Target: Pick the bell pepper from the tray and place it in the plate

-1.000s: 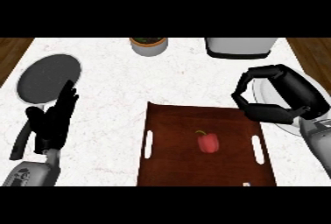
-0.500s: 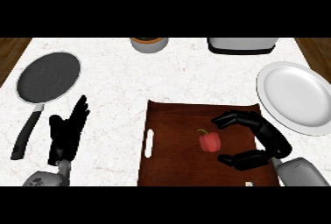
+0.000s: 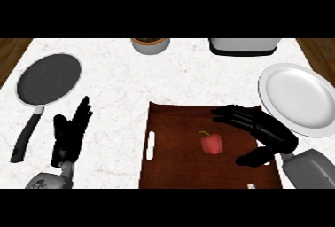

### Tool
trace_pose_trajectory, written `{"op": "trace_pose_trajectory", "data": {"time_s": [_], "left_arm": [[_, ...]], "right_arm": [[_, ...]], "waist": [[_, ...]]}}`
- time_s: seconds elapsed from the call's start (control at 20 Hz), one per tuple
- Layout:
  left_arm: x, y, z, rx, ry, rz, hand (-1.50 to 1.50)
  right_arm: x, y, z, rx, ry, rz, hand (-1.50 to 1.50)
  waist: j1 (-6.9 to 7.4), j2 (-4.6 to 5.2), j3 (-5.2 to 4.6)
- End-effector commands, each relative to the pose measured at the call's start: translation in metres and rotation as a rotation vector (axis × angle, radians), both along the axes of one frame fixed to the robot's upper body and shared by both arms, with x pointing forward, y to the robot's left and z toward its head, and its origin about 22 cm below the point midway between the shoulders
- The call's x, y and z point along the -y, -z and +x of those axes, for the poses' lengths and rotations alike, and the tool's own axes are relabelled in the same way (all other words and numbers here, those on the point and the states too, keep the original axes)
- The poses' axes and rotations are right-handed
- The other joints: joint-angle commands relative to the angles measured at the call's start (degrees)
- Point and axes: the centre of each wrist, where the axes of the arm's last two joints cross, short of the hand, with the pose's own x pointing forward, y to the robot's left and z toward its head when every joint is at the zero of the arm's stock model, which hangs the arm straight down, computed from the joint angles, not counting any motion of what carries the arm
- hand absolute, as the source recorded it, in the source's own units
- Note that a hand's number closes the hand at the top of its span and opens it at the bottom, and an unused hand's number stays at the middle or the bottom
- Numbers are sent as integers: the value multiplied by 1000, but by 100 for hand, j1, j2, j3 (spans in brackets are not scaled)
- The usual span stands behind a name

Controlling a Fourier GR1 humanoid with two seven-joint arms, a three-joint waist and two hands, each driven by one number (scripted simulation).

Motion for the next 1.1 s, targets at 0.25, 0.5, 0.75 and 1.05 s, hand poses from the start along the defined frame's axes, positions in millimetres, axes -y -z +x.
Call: {"op": "trace_pose_trajectory", "data": {"time_s": [0.25, 0.5, 0.75, 1.05], "left_arm": [[-10, -2, -12, -8, -1, 18, 0], [13, 15, -2, 4, -9, 16, 0], [8, 6, -6, 1, -1, 4, 0], [3, 2, -14, -2, 4, 13, 0]], "right_arm": [[-44, -32, -9, 7, 38, -437, -150], [-68, -38, 0, -80, 15, -592, -150], [-66, -16, -4, -109, 30, -639, -150], [-75, -6, 9, -129, 47, -648, -150]], "waist": [[18, -16, -7], [-2, 10, -4], [-7, 7, 2], [13, 7, 3]]}}
